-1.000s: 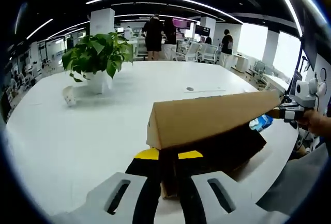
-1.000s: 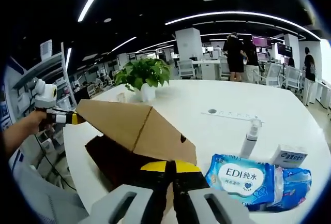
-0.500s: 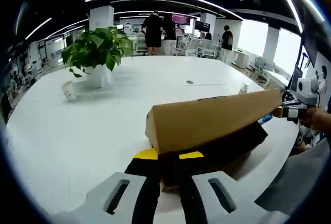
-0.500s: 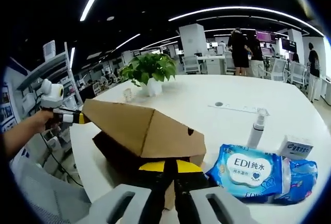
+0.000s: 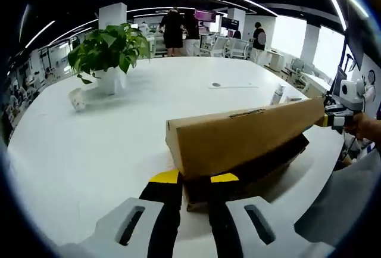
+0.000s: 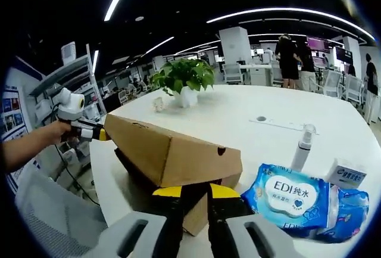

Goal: Operate the shoe box by opening the lid, removing the specified soft item, and placing it in the target area until the item is outside and the box remains undamaged.

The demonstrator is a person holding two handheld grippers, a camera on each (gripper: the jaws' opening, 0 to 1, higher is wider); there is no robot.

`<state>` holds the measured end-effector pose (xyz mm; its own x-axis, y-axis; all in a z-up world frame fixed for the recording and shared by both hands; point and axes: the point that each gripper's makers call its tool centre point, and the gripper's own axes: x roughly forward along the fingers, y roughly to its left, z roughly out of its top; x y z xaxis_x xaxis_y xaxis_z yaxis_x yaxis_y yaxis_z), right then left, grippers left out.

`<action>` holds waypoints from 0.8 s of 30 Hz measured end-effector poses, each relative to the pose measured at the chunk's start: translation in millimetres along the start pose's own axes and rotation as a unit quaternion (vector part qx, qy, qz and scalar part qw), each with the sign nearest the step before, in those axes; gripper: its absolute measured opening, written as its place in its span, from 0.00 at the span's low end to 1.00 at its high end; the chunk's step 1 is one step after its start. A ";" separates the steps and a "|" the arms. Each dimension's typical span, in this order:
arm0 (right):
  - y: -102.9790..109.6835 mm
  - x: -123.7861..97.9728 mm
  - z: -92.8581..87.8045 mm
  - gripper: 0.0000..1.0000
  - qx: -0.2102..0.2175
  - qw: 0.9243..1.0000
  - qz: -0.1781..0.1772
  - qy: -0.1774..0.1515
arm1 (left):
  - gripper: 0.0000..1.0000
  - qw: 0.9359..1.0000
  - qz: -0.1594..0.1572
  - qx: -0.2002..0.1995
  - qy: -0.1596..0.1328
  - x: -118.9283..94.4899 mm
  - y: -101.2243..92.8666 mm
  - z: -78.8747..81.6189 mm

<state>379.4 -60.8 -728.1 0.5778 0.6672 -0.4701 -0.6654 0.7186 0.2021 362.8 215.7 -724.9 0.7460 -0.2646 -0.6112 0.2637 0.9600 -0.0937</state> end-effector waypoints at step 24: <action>13.3 -0.4 -23.2 0.19 -0.077 0.996 0.037 0.010 | 0.23 0.998 -0.013 0.051 0.028 4.8 -0.2 -28.6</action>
<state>359.3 -56.1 -745.1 0.5160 0.7118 -0.4766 -0.7710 0.6284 0.1037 348.8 216.8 -750.3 0.7029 -0.2813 -0.6533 0.3461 0.9377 -0.0313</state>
